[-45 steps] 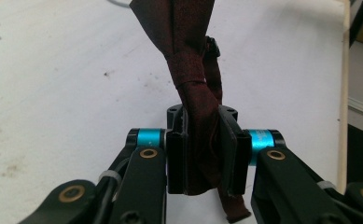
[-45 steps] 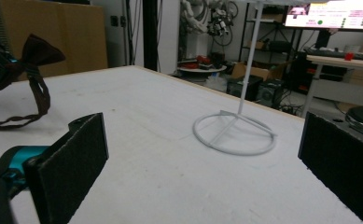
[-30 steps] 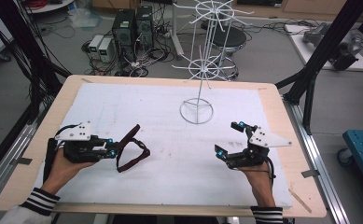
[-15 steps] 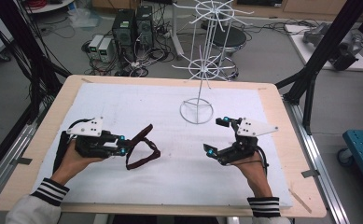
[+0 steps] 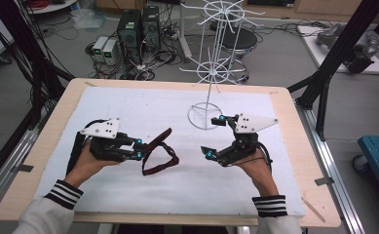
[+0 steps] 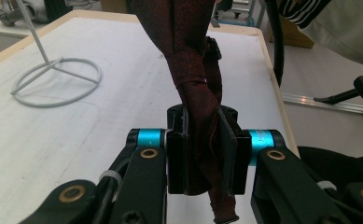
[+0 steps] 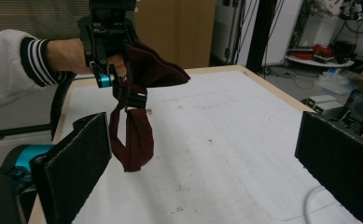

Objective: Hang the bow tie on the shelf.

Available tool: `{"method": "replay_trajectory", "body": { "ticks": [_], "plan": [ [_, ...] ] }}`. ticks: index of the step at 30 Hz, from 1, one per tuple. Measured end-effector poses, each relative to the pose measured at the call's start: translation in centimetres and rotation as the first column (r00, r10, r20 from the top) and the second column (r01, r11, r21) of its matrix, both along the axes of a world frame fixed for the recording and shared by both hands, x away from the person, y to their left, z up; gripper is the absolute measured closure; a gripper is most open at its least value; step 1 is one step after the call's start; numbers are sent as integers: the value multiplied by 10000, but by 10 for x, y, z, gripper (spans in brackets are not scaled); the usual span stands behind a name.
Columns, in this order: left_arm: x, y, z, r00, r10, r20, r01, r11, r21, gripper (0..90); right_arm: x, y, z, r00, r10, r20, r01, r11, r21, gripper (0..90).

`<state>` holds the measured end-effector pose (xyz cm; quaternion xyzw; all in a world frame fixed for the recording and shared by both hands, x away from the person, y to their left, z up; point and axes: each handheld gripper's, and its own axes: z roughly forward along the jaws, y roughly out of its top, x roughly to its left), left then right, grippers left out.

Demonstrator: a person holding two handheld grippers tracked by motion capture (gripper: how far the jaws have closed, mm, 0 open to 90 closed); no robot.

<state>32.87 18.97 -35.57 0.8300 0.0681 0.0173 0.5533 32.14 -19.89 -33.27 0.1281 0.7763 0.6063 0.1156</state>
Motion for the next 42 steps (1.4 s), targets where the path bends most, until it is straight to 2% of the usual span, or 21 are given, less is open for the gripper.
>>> {"method": "replay_trajectory", "body": {
  "ticks": [7,12,16,19,25,30,32,34,35,37,39,41,42],
  "plan": [
    [3,-11,-3,9996,-241,-138,239,9997,-108,751,5,17,6,9969,775,-140,-780,9962,-400,28],
    [4,-18,-3,9988,-458,-168,456,9989,-111,751,7,29,9,9929,1177,152,-1159,9893,-890,50],
    [4,-25,-4,9984,-556,-142,557,9984,109,752,9,37,8,9883,1521,84,-1503,9830,-1052,56],
    [4,-28,-4,9978,-655,-127,657,9977,145,752,10,40,9,9858,1674,99,-1650,9790,-1200,151],
    [3,-30,-3,9975,-694,-139,695,9976,79,753,13,44,11,9838,1790,-19,-1779,9768,-1192,174],
    [3,-32,-2,9973,-726,-110,727,9973,70,753,15,50,10,9787,2052,-47,-2041,9704,-1290,265],
    [3,-33,-2,9971,-752,-100,753,9971,110,753,15,53,9,9769,2138,-15,-2118,9665,-1452,347],
    [3,-34,-2,9967,-797,-155,799,9967,168,753,14,55,9,9761,2133,408,-2036,9642,-1701,427],
    [3,-34,-2,9967,-793,-167,796,9967,165,753,14,56,9,9762,2142,337,-2053,9629,-1751,488],
    [3,-34,-2,9969,-763,-179,765,9969,160,753,15,55,9,9716,2304,542,-2166,9579,-1884,659],
    [4,-32,-1,9974,-693,-170,694,9976,20,753,13,53,10,9711,2276,715,-2104,9584,-1927,802],
    [4,-31,-1,9976,-670,-143,670,9977,13,753,14,53,10,9674,2384,850,-2205,9587,-1797,848],
    [5,-31,-1,9977,-663,-167,665,9978,69,752,13,53,10,9668,2449,728,-2287,9566,-1806,854]
  ]
}}
